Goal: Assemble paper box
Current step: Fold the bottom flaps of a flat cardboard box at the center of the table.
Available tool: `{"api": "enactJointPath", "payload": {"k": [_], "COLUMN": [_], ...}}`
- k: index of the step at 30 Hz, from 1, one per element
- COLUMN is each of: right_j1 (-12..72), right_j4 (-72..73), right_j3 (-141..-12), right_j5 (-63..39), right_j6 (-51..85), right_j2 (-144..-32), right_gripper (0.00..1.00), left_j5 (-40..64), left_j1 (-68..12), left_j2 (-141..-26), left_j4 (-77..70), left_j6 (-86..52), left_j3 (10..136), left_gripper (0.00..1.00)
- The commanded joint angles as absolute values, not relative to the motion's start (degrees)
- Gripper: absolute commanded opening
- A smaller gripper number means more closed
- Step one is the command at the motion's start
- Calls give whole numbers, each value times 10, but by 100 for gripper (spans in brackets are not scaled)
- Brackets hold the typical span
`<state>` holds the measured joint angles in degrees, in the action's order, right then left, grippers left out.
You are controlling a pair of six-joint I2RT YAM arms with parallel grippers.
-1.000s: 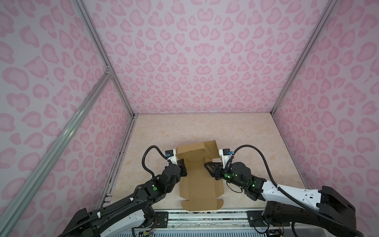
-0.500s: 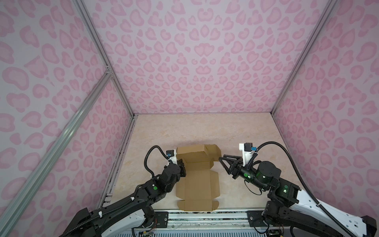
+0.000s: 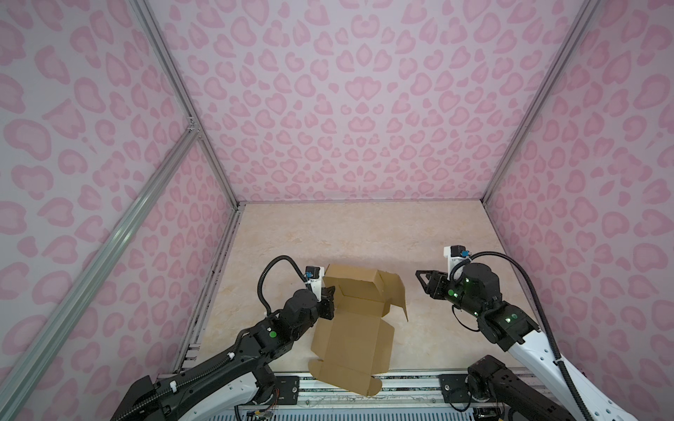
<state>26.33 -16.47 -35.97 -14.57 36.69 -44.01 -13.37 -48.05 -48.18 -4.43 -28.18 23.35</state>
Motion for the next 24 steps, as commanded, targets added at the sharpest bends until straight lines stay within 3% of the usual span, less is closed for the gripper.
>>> {"api": "enactJointPath", "payload": {"k": [1,8,24], "right_j1": [269,377,429], "right_j4": [-98,-65,-50], "right_j3": [-343,-315,-265], "right_j5": [-215,-169,-142], "right_j6": [389,377,383], "right_j2": [-457,-461,-401], "right_gripper": [47,48,48], "left_j5": [-105,-128,-142], "left_j1": [-480,-479,-469], "left_j2": [-478,-484,-525], "left_j4": [-57,-51,-45], "left_j6": [-273,-283,-304], "left_j3": [240,244,263], "left_gripper": [3,3,3]}}
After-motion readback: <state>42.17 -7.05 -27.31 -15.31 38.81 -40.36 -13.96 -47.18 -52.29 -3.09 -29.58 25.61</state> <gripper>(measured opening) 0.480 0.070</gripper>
